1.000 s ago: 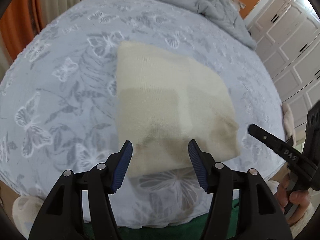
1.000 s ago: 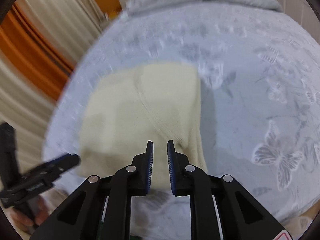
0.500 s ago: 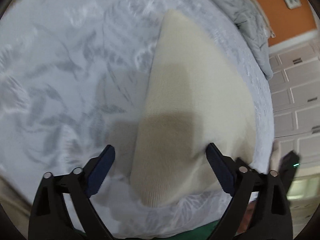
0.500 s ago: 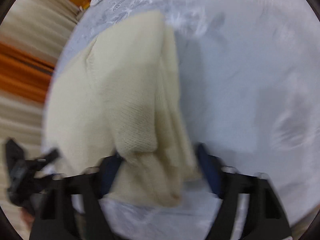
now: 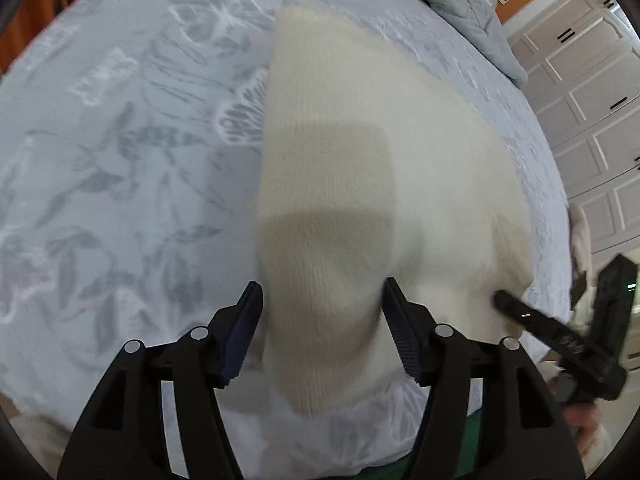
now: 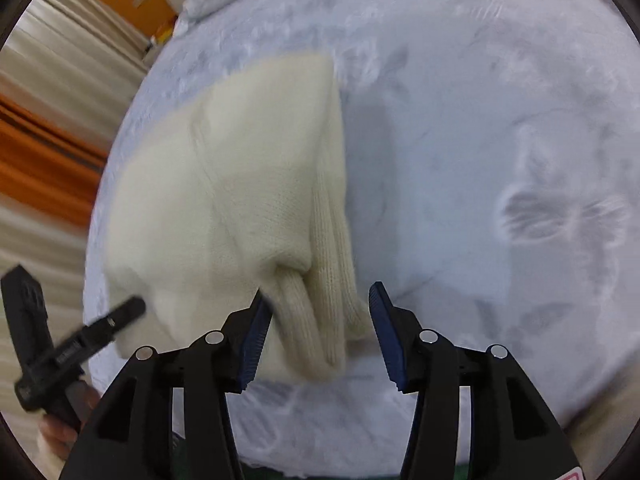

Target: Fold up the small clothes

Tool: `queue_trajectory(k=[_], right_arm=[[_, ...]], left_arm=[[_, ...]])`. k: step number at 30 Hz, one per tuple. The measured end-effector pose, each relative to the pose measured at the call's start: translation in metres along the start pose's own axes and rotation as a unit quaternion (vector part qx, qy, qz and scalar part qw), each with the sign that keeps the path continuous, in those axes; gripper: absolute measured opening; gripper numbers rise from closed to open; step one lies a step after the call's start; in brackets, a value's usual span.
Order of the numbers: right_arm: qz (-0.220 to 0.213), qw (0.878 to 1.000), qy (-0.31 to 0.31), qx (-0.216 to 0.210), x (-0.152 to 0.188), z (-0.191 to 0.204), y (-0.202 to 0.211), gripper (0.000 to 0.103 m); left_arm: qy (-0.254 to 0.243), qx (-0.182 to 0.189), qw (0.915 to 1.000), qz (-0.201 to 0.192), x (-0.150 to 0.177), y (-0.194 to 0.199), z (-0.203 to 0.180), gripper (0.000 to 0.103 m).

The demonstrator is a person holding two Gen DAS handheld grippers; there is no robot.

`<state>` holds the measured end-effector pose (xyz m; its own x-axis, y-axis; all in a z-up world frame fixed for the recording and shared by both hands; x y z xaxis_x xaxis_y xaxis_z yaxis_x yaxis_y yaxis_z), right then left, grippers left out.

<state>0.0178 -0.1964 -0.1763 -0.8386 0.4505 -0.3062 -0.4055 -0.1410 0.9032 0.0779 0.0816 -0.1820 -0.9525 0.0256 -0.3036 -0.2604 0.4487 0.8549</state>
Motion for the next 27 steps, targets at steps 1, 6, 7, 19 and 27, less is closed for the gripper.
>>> queue_trajectory(k=[1, 6, 7, 19, 27], right_arm=[[-0.03, 0.999, 0.015, 0.005, -0.001, 0.006, 0.018, 0.041], [-0.057, 0.99, 0.12, 0.043, -0.008, 0.05, 0.025, 0.019], [-0.037, 0.988, 0.134, 0.064, -0.005, 0.048, 0.009, 0.016], [-0.095, 0.986, 0.117, 0.074, 0.023, 0.045, 0.087, 0.026], [-0.097, 0.989, 0.069, 0.084, 0.057, 0.022, 0.117, 0.046]], left_arm=[[-0.011, -0.017, 0.9997, -0.015, 0.003, 0.012, -0.004, 0.059], [-0.052, -0.087, 0.9919, -0.076, 0.006, 0.048, -0.023, 0.065], [-0.057, -0.097, 0.9906, -0.078, 0.004, 0.05, -0.029, 0.066], [-0.085, -0.142, 0.9786, -0.122, 0.025, 0.09, -0.079, 0.086], [-0.102, -0.159, 0.9716, -0.142, 0.045, 0.102, -0.109, 0.09]])
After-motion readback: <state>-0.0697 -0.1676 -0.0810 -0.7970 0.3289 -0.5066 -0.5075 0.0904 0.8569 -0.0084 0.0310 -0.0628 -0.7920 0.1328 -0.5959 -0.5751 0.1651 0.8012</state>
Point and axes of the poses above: each gripper's, at about its wrist camera, not at the fingertips, and y roughly against the way its jaws point, z to its left, x to its underside, the point moved 2 cm from there along -y, roughly the way its jaws point, and after that the axes turned 4 degrees about x, right-handed, at the moved point
